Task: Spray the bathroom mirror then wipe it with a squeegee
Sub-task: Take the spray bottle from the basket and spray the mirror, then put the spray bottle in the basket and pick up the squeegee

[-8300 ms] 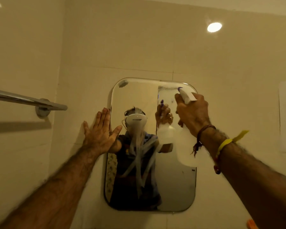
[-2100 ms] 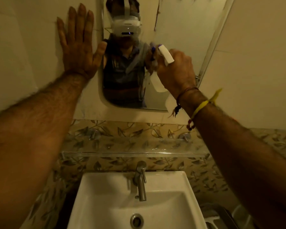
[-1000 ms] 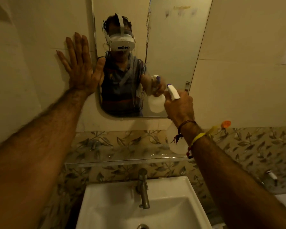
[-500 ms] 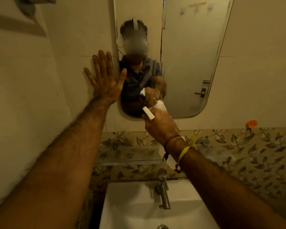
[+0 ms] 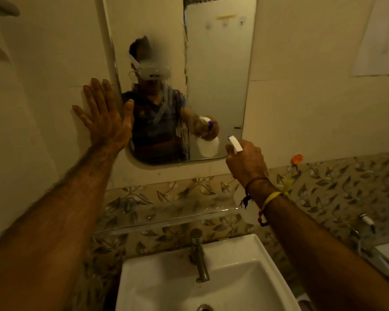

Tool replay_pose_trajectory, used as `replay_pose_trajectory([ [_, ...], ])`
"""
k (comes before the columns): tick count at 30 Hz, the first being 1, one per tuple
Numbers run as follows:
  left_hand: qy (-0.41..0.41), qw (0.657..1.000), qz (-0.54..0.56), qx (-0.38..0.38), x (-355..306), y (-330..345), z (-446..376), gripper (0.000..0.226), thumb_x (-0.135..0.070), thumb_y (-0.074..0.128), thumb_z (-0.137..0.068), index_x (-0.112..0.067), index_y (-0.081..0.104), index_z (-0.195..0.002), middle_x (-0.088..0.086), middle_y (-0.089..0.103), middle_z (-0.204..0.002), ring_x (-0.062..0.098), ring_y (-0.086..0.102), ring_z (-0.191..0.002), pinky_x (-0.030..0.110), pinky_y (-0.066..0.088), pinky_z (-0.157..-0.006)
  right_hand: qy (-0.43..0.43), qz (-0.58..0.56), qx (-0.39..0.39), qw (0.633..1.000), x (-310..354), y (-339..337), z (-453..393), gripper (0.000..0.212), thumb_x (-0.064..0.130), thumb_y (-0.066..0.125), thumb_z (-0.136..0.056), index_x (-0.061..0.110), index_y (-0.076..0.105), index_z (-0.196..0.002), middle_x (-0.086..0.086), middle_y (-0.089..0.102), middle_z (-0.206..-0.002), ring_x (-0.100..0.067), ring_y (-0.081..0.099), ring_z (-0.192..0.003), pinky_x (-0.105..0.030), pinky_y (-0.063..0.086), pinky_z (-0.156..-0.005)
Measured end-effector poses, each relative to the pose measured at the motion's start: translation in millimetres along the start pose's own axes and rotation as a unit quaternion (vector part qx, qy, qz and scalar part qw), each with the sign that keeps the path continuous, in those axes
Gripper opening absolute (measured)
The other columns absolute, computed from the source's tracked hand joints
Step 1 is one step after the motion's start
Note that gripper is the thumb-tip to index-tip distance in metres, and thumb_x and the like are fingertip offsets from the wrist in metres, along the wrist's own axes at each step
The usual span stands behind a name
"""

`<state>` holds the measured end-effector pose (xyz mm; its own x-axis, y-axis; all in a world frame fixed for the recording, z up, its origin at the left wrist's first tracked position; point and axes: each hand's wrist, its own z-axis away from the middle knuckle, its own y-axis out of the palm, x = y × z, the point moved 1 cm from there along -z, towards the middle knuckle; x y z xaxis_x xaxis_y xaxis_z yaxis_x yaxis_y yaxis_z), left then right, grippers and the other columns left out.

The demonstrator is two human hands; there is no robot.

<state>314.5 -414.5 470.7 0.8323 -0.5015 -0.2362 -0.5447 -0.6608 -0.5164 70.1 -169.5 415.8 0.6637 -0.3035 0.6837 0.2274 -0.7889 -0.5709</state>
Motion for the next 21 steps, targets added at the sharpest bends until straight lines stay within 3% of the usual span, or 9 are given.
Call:
replay_pose_trajectory([
  [6, -0.024, 0.996, 0.069, -0.042, -36.5, -11.6, 48.2, 0.079, -0.067, 0.006, -0.103, -0.016, 0.006, -0.164, 0.015, 0.006, -0.171, 0.037, 0.004, -0.158, 0.067, 0.005, -0.123, -0.008, -0.052, -0.024, 0.998, -7.9, -19.9, 6.9, 0.026, 0.04, 0.058, -0.092, 0.016, 0.069, -0.094, -0.011, 0.071, -0.087, -0.035, 0.069, -0.075, -0.048, 0.061, -0.067],
  [9, 0.034, 0.993, 0.088, -0.075, -68.5, -12.4, 88.1, 0.07, -0.056, 0.017, -0.108, -0.014, 0.009, -0.164, 0.016, 0.01, -0.171, 0.038, 0.008, -0.158, 0.067, 0.004, -0.123, -0.014, -0.086, -0.021, 0.996, -14.3, -25.5, 18.0, 0.03, 0.043, 0.059, -0.092, 0.014, 0.066, -0.1, -0.013, 0.071, -0.092, -0.039, 0.069, -0.078, -0.05, 0.06, -0.066],
  [12, 0.093, 0.977, 0.178, -0.071, -106.5, -11.1, 139.1, 0.068, -0.052, 0.023, -0.109, -0.012, 0.016, -0.163, 0.019, 0.016, -0.169, 0.04, 0.011, -0.157, 0.064, 0.004, -0.123, -0.023, -0.132, -0.059, 0.989, -28.2, -35.8, 36.8, 0.034, 0.045, 0.061, -0.092, 0.012, 0.056, -0.099, -0.004, 0.066, -0.082, -0.031, 0.067, -0.073, -0.045, 0.057, -0.059],
  [14, 0.124, 0.962, 0.241, -0.042, -133.7, -8.9, 181.8, 0.069, -0.053, 0.024, -0.107, -0.011, 0.022, -0.162, 0.019, 0.018, -0.168, 0.039, 0.011, -0.157, 0.062, 0.006, -0.125, -0.012, -0.192, -0.08, 0.978, -46.4, -45.9, 49.3, 0.035, 0.042, 0.062, -0.093, 0.009, 0.053, -0.102, -0.005, 0.064, -0.08, -0.028, 0.067, -0.07, -0.048, 0.057, -0.056],
  [17, 0.148, 0.933, 0.324, 0.051, -176.3, -0.5, 255.3, 0.067, -0.053, 0.025, -0.107, -0.012, 0.029, -0.16, 0.013, 0.019, -0.169, 0.03, 0.012, -0.158, 0.059, 0.015, -0.126, 0.017, -0.255, -0.087, 0.963, -84.6, -65.1, 66.8, 0.031, 0.037, 0.062, -0.095, 0.009, 0.054, -0.105, -0.017, 0.067, -0.09, -0.037, 0.066, -0.074, -0.052, 0.058, -0.06],
  [21, 0.122, 0.888, 0.382, 0.226, -221.6, 23.2, 344.5, 0.057, -0.042, 0.037, -0.107, -0.013, 0.038, -0.156, 0.004, 0.026, -0.166, 0.024, 0.019, -0.157, 0.05, 0.021, -0.126, 0.064, -0.256, -0.109, 0.958, -145.5, -83.8, 96.1, 0.027, 0.029, 0.063, -0.096, 0.004, 0.055, -0.103, -0.023, 0.062, -0.091, -0.027, 0.062, -0.064, -0.027, 0.052, -0.046],
])
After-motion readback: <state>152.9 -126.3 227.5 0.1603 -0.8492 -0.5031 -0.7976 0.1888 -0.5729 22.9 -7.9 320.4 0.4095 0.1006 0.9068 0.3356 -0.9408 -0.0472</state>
